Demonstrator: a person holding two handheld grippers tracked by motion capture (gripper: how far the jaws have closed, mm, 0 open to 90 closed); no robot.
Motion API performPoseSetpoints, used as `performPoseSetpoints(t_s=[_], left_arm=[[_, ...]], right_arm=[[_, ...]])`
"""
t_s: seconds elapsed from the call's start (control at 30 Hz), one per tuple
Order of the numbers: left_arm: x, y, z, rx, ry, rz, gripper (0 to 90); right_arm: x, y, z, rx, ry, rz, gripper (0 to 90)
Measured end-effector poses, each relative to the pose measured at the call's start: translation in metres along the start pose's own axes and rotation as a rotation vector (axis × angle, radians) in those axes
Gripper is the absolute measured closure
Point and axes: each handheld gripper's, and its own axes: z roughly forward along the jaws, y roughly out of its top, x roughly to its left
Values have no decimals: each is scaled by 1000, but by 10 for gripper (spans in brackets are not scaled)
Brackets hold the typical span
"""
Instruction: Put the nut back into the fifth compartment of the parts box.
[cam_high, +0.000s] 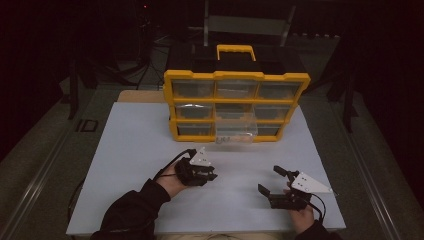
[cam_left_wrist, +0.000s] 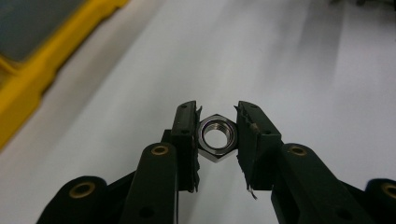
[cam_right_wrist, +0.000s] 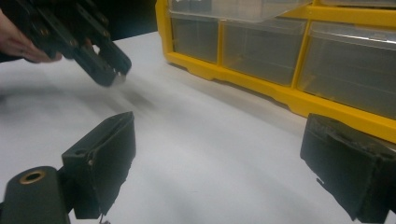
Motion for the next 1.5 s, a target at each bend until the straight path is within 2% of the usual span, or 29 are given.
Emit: performPoseSetpoints(t_s=[0.3,0.47,0.67,0.77,1.0,1.2,1.5], left_arm=[[5,11,-25,-43,15,4,688],[8,16,-34,-59,17,-3,687],[11,26,-49,-94,14,-6,687],[13,34,-59,-109,26,1,688],[15,45,-69,-135,25,6,688],[18,60,-78,-167,15,9,687],[23,84,-94,-203,42,30,687]], right_arm=[[0,0,0,-1,-1,1,107],[0,0,0,-1,-1,2,107],[0,0,0,-2,-2,-1,107],[0,0,0,-1,-2,-1,107],[0,0,1,1,-2,-1,107],[0,0,0,2,-2,-2,107],[0,0,1,2,-1,-1,107]])
